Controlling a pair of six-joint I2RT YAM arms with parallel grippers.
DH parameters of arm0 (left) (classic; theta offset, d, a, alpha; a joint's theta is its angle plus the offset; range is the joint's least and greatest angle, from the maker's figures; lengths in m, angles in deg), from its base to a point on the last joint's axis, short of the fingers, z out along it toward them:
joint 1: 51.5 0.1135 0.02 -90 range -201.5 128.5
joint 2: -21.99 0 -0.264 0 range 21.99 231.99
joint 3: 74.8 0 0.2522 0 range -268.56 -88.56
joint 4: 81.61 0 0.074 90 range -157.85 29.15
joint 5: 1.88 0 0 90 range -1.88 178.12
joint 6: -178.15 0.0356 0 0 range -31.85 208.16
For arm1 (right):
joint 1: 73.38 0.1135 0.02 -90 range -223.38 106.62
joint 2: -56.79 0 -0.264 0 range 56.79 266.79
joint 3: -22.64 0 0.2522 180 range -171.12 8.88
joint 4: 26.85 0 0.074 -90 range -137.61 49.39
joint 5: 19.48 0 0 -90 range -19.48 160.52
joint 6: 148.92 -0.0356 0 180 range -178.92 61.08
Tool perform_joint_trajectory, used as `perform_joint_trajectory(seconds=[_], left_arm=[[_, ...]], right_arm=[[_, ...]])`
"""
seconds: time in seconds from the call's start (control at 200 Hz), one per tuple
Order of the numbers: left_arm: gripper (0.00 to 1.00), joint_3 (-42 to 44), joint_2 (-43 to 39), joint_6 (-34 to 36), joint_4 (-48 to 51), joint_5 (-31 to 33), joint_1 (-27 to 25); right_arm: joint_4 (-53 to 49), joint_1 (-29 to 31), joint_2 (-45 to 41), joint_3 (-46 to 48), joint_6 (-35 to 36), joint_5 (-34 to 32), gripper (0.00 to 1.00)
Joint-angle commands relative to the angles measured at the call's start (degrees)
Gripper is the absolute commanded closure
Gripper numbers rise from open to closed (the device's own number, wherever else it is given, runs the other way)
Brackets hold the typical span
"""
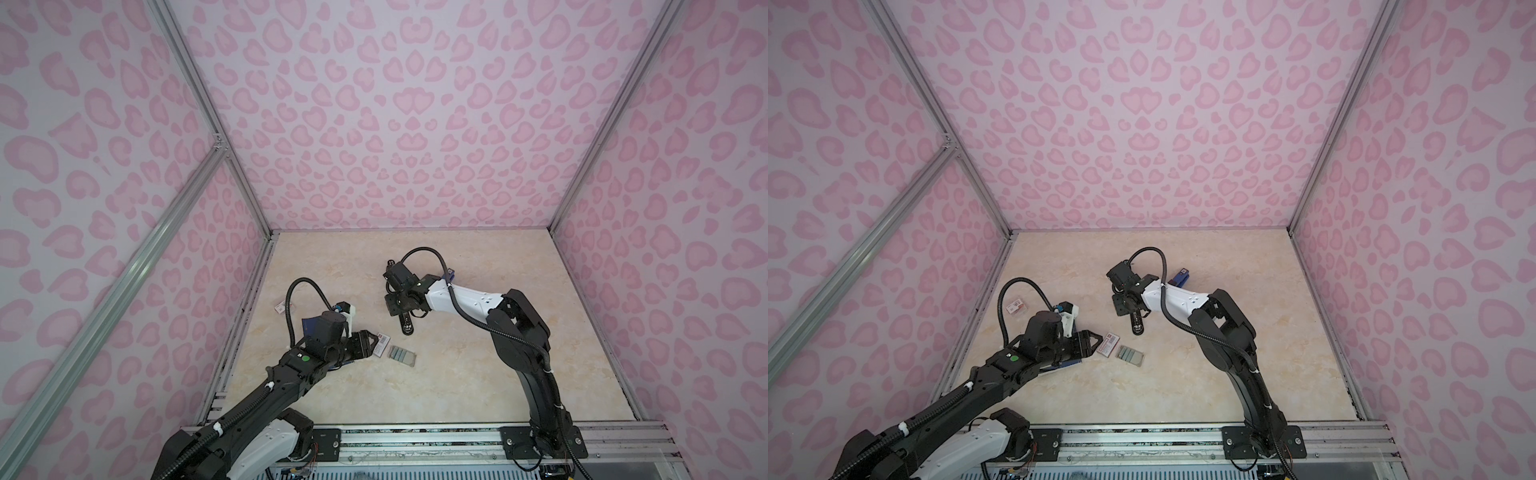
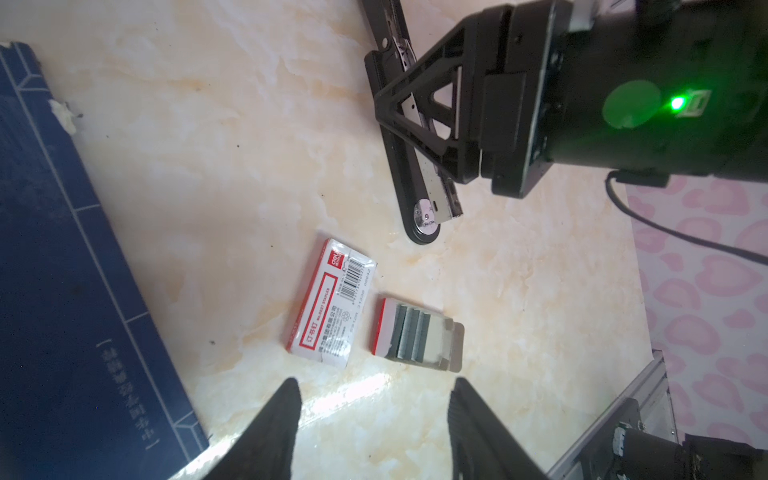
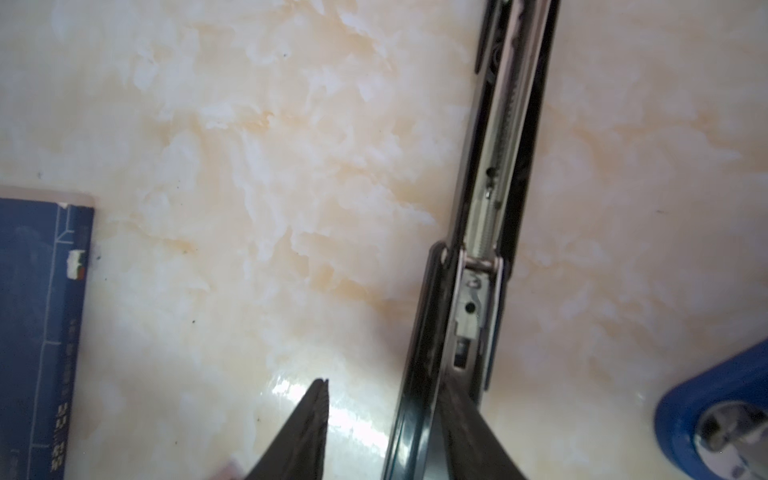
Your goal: Load the staples into the stapler
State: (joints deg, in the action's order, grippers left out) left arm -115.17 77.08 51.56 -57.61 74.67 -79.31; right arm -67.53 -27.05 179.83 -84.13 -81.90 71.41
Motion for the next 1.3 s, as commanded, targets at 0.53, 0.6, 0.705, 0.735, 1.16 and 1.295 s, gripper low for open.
perform_joint_trajectory(seconds=[0.53,0.6,0.705,0.735,1.16,1.295], left_arm=[[0.4,0.18,-0.51,-0.47,-0.92,0.66,0.03],[0.4,0.16,-0.59,-0.4,-0.78,0.71,0.04],[0.4,0.39,-0.6,-0.4,-0.95,0.71,0.04],[0.4,0.42,-0.55,-0.4,-1.01,0.71,0.04],[0.4,0.27,0.08,-0.67,-1.46,0.53,0.04],[0.4,-0.02,-0.07,-0.75,-1.27,0.71,0.04]], right_arm=[[-4.36,0.1,0.97,-2.54,-0.48,-1.41,0.53],[-4.16,0.1,0.67,-1.69,-0.77,-1.24,0.54],[-3.68,0.41,-0.7,0.33,-1.24,-0.93,0.55],[-3.54,0.51,-1.23,1.02,-1.32,-0.77,0.55],[-1.82,2.11,-7.53,9.69,-2.9,0.54,0.56],[-1.76,2.21,-8.9,10.09,-2.93,0.49,0.57]])
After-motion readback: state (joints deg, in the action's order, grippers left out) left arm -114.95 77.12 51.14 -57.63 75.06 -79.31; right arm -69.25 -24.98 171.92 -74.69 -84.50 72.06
